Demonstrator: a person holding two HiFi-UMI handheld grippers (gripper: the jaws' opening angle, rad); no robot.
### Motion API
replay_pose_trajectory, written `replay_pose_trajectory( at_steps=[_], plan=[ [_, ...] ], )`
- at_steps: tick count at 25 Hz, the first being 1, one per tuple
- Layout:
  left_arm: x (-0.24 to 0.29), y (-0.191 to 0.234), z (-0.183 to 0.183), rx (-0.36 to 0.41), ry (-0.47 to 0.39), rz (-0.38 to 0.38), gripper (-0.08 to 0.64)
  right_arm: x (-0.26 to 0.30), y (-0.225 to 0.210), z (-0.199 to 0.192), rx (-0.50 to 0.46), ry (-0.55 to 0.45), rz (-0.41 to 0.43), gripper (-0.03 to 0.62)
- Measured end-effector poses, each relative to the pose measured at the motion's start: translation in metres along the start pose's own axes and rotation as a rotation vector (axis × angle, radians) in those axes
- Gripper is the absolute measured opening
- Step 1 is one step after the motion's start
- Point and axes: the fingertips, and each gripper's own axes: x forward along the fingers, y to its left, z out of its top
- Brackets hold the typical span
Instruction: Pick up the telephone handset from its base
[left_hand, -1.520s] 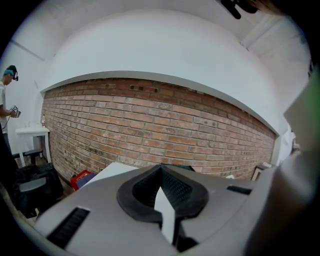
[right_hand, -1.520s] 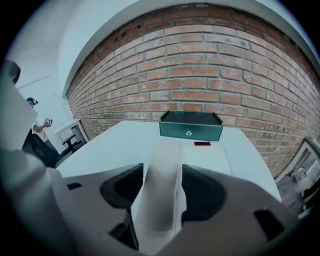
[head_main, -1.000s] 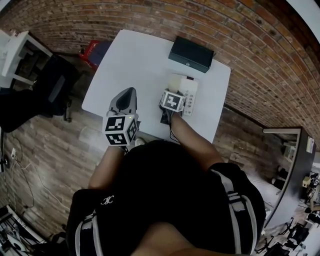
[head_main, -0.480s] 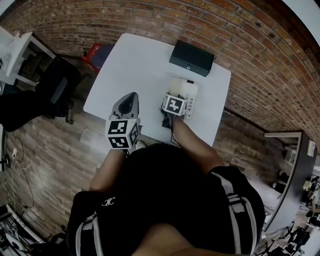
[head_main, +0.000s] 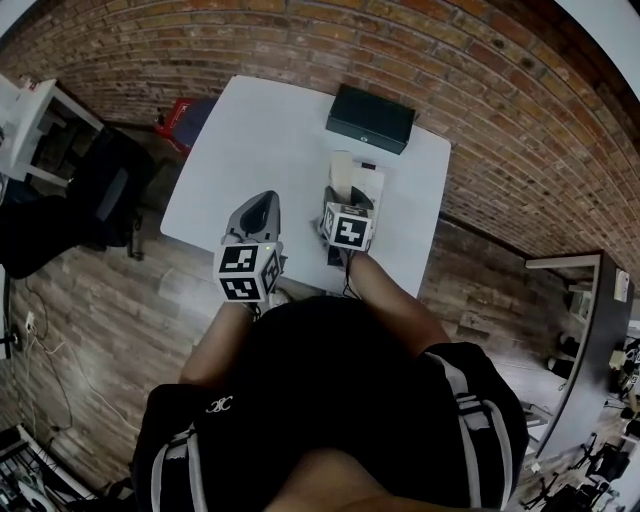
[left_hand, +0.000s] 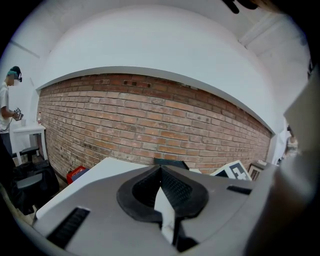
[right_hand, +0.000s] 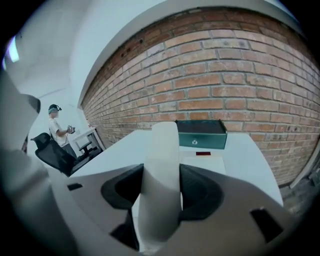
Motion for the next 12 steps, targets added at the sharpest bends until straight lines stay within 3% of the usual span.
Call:
replay_pose_trajectory(
  at_steps=[4, 12],
  plan=[
    [0.008, -0.006, 0.003, -0.016, -0.006, -0.009, 0.002, -0.029, 0.004, 0.031, -0.046, -0.114, 0.029, 0.201],
    [0.02, -0.027, 0.012, -0.006, -0.015, -0.056, 0.002, -0.084, 0.0, 0.088, -0.035, -0.311, 0.056, 0.201]
  ],
)
